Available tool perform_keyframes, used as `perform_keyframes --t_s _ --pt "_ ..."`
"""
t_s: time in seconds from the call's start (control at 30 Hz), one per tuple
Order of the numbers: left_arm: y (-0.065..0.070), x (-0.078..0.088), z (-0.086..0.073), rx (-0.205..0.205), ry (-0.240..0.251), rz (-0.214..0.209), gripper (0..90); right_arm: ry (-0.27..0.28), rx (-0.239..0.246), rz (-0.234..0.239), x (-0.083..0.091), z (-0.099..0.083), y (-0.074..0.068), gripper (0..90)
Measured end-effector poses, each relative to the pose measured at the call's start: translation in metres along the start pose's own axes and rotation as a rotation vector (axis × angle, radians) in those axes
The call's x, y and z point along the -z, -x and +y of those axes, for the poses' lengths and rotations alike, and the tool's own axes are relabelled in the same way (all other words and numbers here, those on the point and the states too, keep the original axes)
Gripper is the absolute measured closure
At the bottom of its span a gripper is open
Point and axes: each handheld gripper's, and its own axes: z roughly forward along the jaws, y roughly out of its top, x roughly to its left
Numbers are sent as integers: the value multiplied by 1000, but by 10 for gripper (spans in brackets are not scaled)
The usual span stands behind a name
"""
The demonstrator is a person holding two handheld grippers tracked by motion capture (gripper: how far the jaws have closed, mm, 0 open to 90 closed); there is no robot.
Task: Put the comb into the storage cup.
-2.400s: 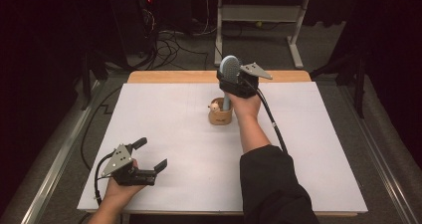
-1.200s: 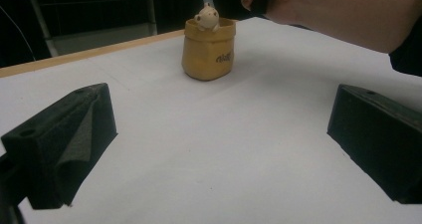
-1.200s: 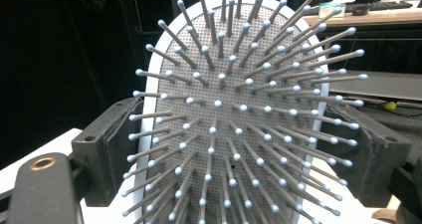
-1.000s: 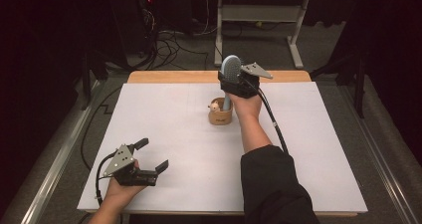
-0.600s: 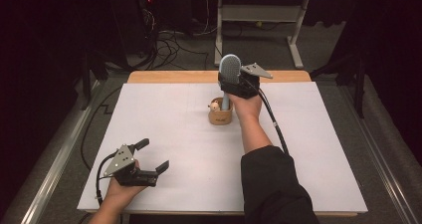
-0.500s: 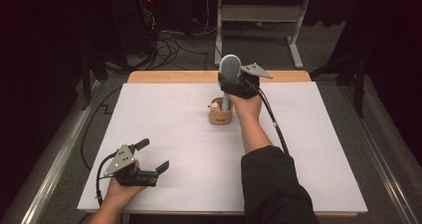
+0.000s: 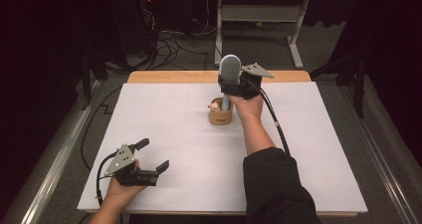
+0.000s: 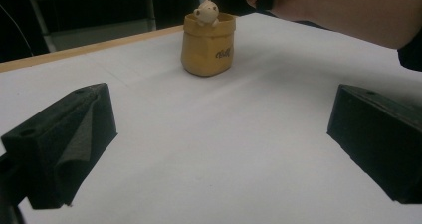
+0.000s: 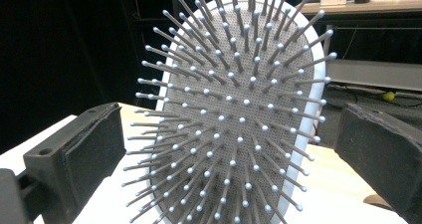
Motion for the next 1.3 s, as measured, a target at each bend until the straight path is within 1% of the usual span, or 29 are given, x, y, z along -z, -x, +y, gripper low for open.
perform_keyframes --t_s 0.07,0.23,0.27,0.37,0.43,0.53,0.67,0.7,0.83,0.93,1.0,1.07,1.1,1.13,1.27,1.3 --pt "0 -1 0 -2 5 1 1 3 9 2 2 1 0 4" --pt "-1 -1 0 -3 4 4 1 6 15 5 8 1 -2 4" --pt "0 -2 0 10 5 10 1 1 12 6 9 1 -3 4" --pt "0 -4 -1 29 7 20 2 1 22 10 14 -1 -4 4" --pt "0 -4 0 21 7 14 2 -3 26 19 19 -2 -5 4" --pt "0 -5 1 25 17 19 2 -8 31 23 24 -5 -5 4" --pt "-1 -5 0 17 12 16 2 -15 37 18 32 -10 -3 4" --pt "-1 -6 -1 15 13 17 2 -23 45 19 34 -11 -2 4" --pt "0 -7 -2 27 9 23 1 -30 55 19 44 -16 -2 4" --pt "-1 -7 -1 27 16 23 2 -38 64 21 51 -21 -1 4" --pt "-1 -8 -1 29 19 26 2 -38 69 23 55 -23 -2 4" --pt "-2 -9 -1 9 14 17 2 -44 76 28 60 -26 -2 4" --pt "-2 -9 -1 6 16 17 2 -45 79 30 62 -28 -3 4" --pt "-2 -9 -1 13 15 20 1 -45 82 33 65 -30 -4 4" --pt "-2 -10 -2 19 18 26 2 -43 90 42 76 -37 -7 4" --pt "-3 -10 -1 11 19 24 2 -47 87 46 78 -40 -8 4"
